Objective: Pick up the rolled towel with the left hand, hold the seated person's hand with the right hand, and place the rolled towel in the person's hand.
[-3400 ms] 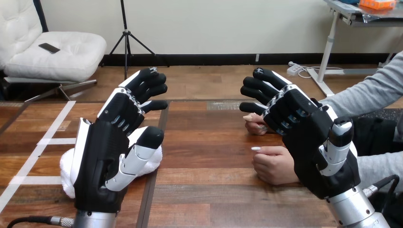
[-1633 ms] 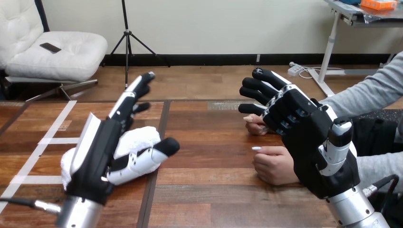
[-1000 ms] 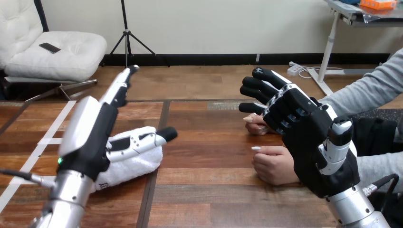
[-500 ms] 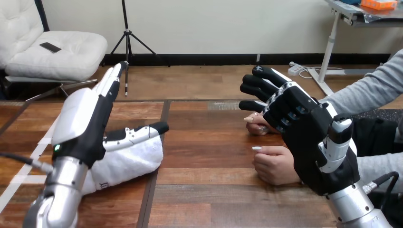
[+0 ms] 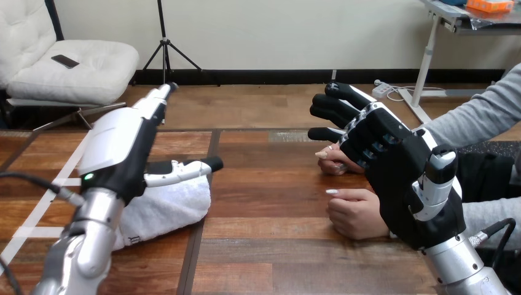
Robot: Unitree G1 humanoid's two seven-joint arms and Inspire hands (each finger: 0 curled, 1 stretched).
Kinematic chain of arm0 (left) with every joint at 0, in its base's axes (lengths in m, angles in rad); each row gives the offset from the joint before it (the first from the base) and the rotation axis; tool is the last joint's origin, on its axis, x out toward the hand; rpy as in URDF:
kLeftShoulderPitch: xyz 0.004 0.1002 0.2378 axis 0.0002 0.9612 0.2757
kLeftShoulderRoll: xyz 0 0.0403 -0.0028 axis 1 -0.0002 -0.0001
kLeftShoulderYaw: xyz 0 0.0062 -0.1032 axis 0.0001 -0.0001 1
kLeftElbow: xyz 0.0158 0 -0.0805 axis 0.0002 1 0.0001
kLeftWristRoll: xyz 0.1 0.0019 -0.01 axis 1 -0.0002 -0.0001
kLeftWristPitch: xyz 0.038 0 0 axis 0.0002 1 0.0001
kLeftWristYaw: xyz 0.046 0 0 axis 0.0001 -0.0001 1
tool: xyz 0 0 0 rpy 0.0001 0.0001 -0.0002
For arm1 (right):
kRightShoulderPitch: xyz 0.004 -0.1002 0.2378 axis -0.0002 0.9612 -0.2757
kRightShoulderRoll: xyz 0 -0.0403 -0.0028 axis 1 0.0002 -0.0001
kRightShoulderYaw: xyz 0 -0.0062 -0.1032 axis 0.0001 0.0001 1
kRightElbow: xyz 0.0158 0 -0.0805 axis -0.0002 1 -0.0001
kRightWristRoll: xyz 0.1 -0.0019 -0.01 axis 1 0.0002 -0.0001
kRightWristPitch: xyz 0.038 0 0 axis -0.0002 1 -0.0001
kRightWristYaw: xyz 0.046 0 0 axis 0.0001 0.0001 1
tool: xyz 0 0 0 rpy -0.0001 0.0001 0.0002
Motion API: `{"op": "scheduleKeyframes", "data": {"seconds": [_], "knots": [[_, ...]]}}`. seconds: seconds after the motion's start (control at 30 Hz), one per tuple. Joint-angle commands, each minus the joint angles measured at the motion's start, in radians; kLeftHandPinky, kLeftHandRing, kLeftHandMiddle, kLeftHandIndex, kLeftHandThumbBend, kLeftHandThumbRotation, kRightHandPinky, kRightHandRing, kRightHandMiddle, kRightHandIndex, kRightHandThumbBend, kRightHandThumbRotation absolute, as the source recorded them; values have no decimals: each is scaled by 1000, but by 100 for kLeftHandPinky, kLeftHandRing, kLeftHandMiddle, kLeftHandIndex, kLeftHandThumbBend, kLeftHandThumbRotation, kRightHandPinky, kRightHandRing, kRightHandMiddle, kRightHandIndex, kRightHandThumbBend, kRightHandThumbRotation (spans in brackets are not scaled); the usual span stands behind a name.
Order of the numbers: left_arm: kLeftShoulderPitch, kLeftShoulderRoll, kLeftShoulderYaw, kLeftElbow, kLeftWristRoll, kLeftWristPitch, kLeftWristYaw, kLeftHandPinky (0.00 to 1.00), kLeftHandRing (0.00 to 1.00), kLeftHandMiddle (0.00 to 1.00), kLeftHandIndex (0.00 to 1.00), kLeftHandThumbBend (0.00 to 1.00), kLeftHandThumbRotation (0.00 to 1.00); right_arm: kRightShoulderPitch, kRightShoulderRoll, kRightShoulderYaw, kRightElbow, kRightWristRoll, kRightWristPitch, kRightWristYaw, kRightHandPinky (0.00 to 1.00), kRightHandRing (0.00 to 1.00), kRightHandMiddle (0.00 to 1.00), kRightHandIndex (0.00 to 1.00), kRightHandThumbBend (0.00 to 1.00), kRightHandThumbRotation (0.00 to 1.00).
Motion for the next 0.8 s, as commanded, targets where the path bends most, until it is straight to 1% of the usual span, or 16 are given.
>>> {"op": "scheduleKeyframes", "data": {"seconds": [0.0, 0.17, 0.4, 0.77], "knots": [[-114, 37, -36, 75, 20, 1, 28, 84, 91, 94, 94, 100, 64, -74, 2, -22, 1, 14, -26, 2, 76, 85, 84, 84, 100, 100], [-154, 43, -58, 141, 25, -7, 40, 83, 90, 93, 93, 100, 63, -76, 0, -23, 0, 11, -27, 2, 75, 85, 84, 84, 100, 100], [-208, 51, -98, 217, 40, -1, 35, 83, 90, 92, 92, 100, 64, -77, 0, -24, -3, 8, -27, 0, 75, 85, 84, 84, 100, 100], [-265, 47, -149, 298, 48, 18, 33, 84, 90, 93, 91, 100, 64, -76, 3, -22, -11, 7, -25, -3, 74, 85, 84, 84, 100, 100]]}}
